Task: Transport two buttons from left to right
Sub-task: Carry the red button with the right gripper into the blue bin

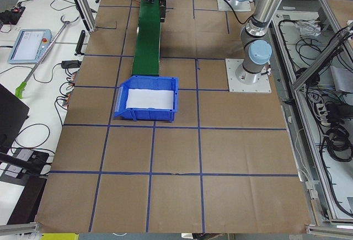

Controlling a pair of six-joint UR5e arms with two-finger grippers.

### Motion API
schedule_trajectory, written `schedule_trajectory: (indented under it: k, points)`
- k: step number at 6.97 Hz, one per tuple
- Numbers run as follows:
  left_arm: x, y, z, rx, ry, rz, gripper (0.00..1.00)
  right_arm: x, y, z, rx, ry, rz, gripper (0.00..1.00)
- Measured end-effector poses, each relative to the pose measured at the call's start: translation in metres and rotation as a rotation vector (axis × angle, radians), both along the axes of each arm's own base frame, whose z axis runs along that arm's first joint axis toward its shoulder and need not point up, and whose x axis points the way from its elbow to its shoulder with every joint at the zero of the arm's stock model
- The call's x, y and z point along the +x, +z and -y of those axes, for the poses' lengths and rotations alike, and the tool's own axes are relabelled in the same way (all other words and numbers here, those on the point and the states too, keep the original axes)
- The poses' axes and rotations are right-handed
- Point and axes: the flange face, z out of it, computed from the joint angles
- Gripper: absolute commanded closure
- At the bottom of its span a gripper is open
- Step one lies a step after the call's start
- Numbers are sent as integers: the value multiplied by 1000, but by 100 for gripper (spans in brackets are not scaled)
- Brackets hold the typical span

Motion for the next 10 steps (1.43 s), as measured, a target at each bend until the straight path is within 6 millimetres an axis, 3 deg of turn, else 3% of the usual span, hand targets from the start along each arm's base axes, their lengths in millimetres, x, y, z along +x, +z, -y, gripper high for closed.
schedule_trajectory:
  k: [1,2,4,5,6,7,8,10]
  points:
    - [0,0,0,0,0,0,0,-12,29,-1,-32,8,-5,93]
    - [0,0,0,0,0,0,0,-42,64,-2,-52,12,-14,94]
    - [0,0,0,-1,1,0,0,-155,130,-9,-9,73,-49,95]
    - [0,0,0,-1,1,0,0,-216,150,-13,2,117,-63,95]
    - [0,0,0,-1,1,0,0,-268,155,-15,-3,157,-57,96]
    - [0,0,0,-1,1,0,0,-309,140,-11,-3,191,-21,96]
    - [0,0,0,0,2,0,0,-334,110,-2,8,215,13,96]
    - [0,0,0,0,2,0,0,-353,54,13,3,243,22,96]
